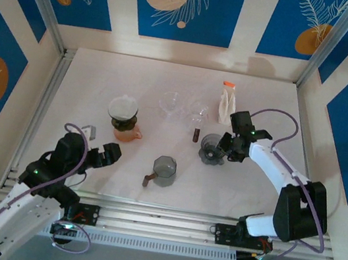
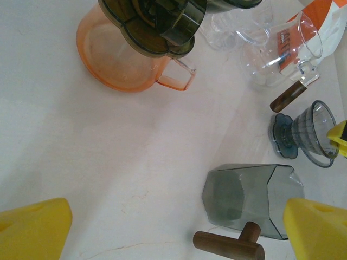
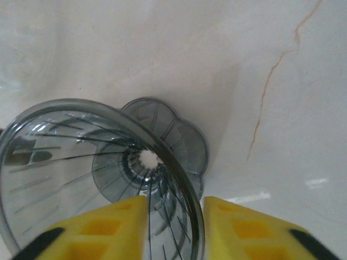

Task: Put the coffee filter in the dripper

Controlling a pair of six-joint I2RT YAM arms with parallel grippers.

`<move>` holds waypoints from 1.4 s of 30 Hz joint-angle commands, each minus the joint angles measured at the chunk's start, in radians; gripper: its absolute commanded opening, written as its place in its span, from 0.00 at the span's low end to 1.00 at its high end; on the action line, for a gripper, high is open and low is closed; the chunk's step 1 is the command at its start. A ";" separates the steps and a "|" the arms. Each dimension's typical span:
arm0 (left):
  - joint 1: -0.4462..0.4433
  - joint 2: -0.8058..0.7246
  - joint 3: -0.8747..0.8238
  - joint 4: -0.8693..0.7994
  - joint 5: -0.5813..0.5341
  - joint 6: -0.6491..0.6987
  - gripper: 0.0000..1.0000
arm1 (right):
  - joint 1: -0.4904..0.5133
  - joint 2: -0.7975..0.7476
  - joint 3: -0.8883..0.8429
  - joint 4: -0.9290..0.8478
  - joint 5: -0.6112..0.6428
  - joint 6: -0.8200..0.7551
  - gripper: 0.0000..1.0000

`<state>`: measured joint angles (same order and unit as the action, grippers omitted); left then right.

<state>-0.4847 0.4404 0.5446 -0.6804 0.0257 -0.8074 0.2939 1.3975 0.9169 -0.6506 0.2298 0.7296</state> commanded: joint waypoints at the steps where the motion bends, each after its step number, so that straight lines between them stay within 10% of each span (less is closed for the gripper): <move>1: 0.006 -0.012 -0.006 0.004 0.010 -0.013 1.00 | -0.005 0.009 -0.029 0.018 -0.021 0.012 0.26; 13: 0.006 -0.017 -0.008 0.002 0.001 -0.018 1.00 | -0.016 -0.089 -0.102 0.018 -0.016 0.041 0.00; 30: 0.006 0.000 -0.010 0.028 0.003 -0.027 1.00 | 0.002 -0.418 0.048 -0.191 -0.102 0.024 0.00; 42: 0.007 -0.002 -0.004 0.024 0.007 -0.023 1.00 | 0.304 -0.288 0.287 -0.334 -0.160 0.011 0.00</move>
<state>-0.4847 0.4358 0.5411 -0.6716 0.0257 -0.8150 0.5484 1.0843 1.1610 -0.9337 0.1173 0.7418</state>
